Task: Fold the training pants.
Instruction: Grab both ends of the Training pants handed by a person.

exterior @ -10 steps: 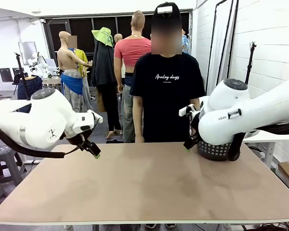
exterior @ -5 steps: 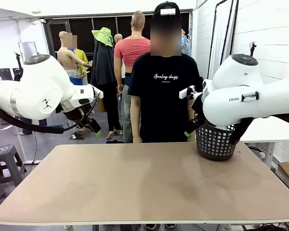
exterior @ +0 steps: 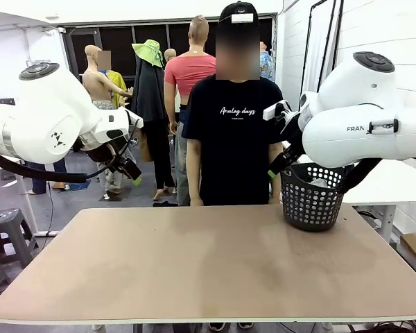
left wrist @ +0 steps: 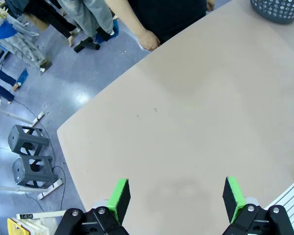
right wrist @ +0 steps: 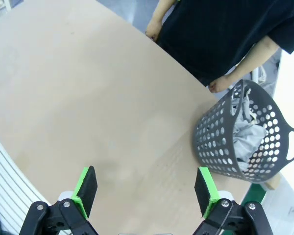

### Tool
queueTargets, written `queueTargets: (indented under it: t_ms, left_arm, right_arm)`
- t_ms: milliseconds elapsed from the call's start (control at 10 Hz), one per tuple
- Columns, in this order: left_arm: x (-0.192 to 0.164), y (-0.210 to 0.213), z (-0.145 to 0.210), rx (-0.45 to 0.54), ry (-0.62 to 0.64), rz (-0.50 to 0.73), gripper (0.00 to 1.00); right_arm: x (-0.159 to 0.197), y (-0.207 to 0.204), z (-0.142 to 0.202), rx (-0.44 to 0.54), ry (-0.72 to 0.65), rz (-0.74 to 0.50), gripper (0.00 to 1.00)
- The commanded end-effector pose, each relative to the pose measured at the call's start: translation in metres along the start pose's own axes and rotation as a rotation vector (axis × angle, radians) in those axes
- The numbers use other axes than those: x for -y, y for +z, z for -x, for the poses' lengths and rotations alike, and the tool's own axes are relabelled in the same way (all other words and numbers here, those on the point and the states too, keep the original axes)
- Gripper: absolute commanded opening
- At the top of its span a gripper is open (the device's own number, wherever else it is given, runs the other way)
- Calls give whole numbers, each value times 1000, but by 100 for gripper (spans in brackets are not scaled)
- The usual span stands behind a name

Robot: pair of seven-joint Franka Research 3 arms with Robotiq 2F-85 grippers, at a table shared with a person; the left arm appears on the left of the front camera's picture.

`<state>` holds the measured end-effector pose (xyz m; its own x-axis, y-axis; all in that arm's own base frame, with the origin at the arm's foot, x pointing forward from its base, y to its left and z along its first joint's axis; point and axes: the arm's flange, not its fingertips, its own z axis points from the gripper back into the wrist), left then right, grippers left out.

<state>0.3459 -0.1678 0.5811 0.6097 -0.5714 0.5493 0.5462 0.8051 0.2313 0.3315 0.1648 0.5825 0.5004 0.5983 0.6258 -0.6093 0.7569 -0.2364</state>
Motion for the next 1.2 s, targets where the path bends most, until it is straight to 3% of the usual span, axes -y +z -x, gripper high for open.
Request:
queueTargets:
  t_ms: [0,1100]
  left_arm:
    - [6,2,3,5,20,-25,100]
    - [1,1,0,2,-3,-1,100]
  right_arm:
    - [-3,1,1,18,14,27,100]
    - [-1,5,-2,16,5,6,100]
